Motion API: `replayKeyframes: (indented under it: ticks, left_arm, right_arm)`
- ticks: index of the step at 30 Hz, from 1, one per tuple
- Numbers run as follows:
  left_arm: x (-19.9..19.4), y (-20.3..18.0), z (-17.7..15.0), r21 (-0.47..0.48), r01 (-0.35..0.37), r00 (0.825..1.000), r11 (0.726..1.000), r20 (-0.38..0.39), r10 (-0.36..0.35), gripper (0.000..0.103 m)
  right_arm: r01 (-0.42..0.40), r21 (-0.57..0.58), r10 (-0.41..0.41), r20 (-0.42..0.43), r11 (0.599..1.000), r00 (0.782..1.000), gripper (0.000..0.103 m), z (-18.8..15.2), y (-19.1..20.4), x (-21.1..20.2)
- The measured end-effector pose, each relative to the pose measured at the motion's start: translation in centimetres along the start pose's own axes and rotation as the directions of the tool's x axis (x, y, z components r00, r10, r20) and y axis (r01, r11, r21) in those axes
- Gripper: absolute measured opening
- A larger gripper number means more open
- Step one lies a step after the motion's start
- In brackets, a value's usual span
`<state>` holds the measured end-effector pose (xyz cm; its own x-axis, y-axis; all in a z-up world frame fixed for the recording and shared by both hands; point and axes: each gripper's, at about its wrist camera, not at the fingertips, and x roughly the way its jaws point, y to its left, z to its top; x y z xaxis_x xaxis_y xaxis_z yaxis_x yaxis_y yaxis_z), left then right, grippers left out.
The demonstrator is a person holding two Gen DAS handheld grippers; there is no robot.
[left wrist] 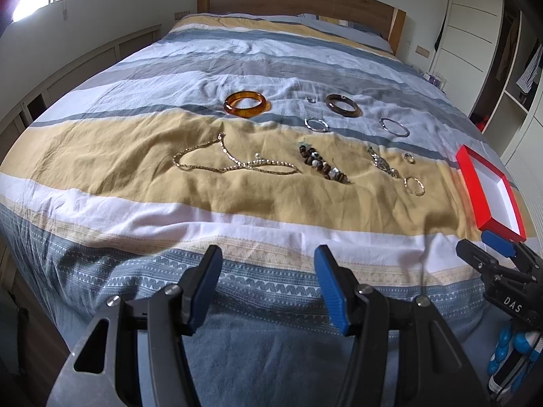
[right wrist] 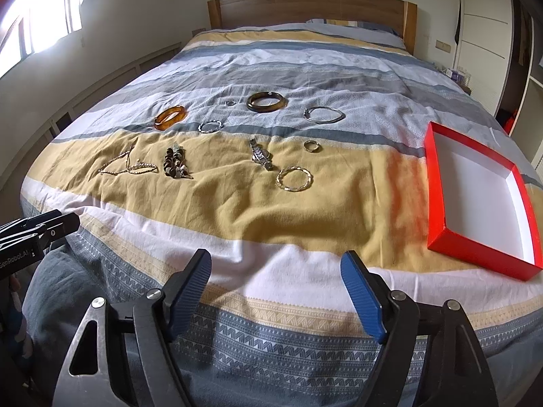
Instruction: Organize jewelry
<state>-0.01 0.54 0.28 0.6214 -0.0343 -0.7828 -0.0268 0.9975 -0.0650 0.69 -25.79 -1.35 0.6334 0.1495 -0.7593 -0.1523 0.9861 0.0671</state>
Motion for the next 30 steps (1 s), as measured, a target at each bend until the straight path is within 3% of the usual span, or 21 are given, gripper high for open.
replayKeyframes:
  ticks: [5, 14, 21, 30]
  left_arm:
    - [0.3, 0.7, 0.9, -0.040, -0.005, 1.000, 0.999, -0.008, 0.004, 0.054]
    - [2.7, 3.2, 5.1, -0.235, 0.071, 0.997, 0.969, -0.019, -0.078, 0.054]
    - [7.8, 4.1, 8.6, -0.310, 0.021, 0.997, 0.950, -0.062, -0.042, 0.054]
    - [13.1, 4.9, 9.2, -0.400, -0.044, 0.989, 0.915, -0.147, -0.017, 0.054]
  right_arm:
    - [0.006, 0.004, -0.006, 0.013, 1.000, 1.000, 0.077, 0.7, -0.8, 0.3]
    - [-0.008, -0.001, 0.008, 0.017, 1.000, 1.000, 0.077, 2.7, -2.1, 2.8]
    - [-0.042, -0.007, 0.042, 0.003, 0.999, 0.999, 0.077, 4.7, -2.6, 6.1]
    - [-0.071, 0.002, 0.071, -0.016, 0.997, 0.997, 0.077, 6.6, -3.1, 9.4]
